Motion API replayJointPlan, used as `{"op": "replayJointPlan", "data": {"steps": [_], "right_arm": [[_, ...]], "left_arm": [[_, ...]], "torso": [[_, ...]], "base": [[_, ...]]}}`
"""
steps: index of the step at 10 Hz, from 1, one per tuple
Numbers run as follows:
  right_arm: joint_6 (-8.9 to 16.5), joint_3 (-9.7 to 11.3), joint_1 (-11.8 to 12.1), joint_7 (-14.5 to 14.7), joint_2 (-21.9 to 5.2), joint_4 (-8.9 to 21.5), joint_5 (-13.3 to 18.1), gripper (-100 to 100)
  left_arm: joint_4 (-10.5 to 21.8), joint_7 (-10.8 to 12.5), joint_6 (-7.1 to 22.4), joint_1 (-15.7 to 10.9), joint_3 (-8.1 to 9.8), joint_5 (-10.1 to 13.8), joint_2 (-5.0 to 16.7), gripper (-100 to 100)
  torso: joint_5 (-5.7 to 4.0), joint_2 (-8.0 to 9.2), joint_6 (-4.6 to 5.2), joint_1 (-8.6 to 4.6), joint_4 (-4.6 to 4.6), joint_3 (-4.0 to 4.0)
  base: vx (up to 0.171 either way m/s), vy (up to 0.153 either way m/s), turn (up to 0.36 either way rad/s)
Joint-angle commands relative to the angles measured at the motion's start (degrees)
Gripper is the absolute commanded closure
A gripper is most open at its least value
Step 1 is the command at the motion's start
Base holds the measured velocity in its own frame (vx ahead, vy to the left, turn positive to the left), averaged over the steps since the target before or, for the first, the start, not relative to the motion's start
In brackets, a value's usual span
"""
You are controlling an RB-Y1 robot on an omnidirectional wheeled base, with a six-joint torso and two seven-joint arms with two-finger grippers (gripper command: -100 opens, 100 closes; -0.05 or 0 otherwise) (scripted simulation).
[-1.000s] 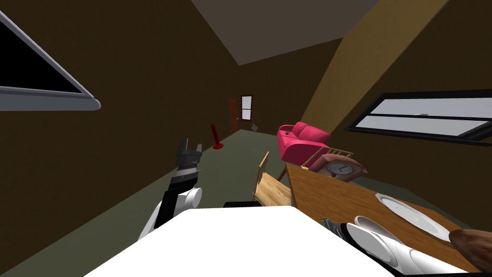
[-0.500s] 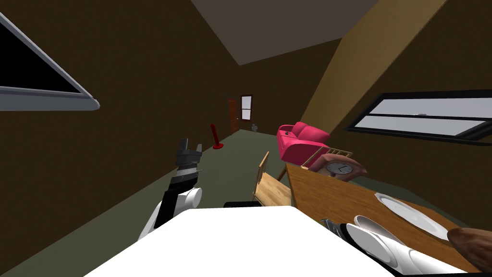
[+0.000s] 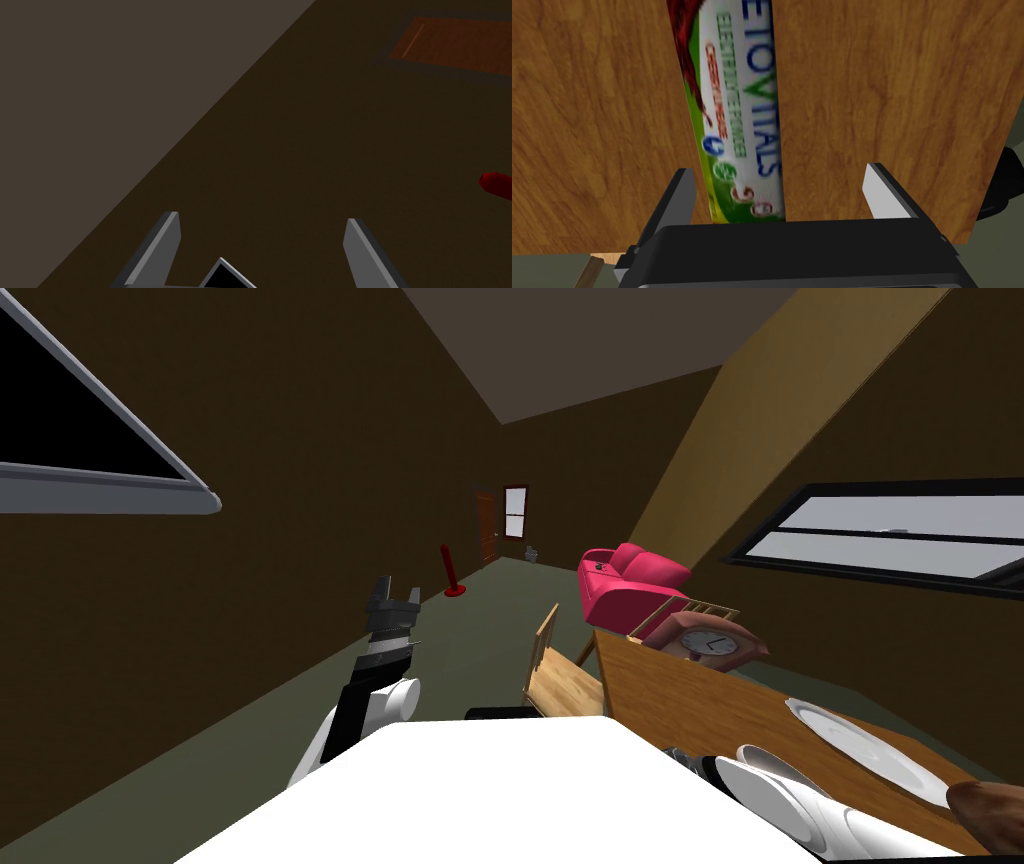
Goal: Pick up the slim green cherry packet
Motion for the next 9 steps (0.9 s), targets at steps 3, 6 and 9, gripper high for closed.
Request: {"op": "replayJointPlan", "data": {"steps": [3,6,9], "right_arm": [[-0.71,0.44,0.14,1.22,0.58,-0.69,0.02,-100],[-0.89,0.65,0.15,1.29,0.66,-1.06,0.22,-100],[-0.96,0.73,0.16,1.32,0.69,-1.19,0.29,-100]], "left_arm": [[0.0,0.0,0.0,0.0,0.0,0.0,0.0,0],[0.0,0.0,0.0,0.0,-0.01,0.0,-0.01,0],[0.0,0.0,0.0,0.0,-0.01,0.0,-0.01,0]], "torso": [[0.03,-0.02,0.0,0.17,0.0,-0.01],[0.08,-0.03,0.0,0.36,-0.01,-0.02],[0.08,-0.04,0.0,0.36,-0.01,-0.02]], "base": [[-0.003,-0.07,0.019],[-0.003,-0.02,0.02],[0.0,-0.02,-0.001]]}}
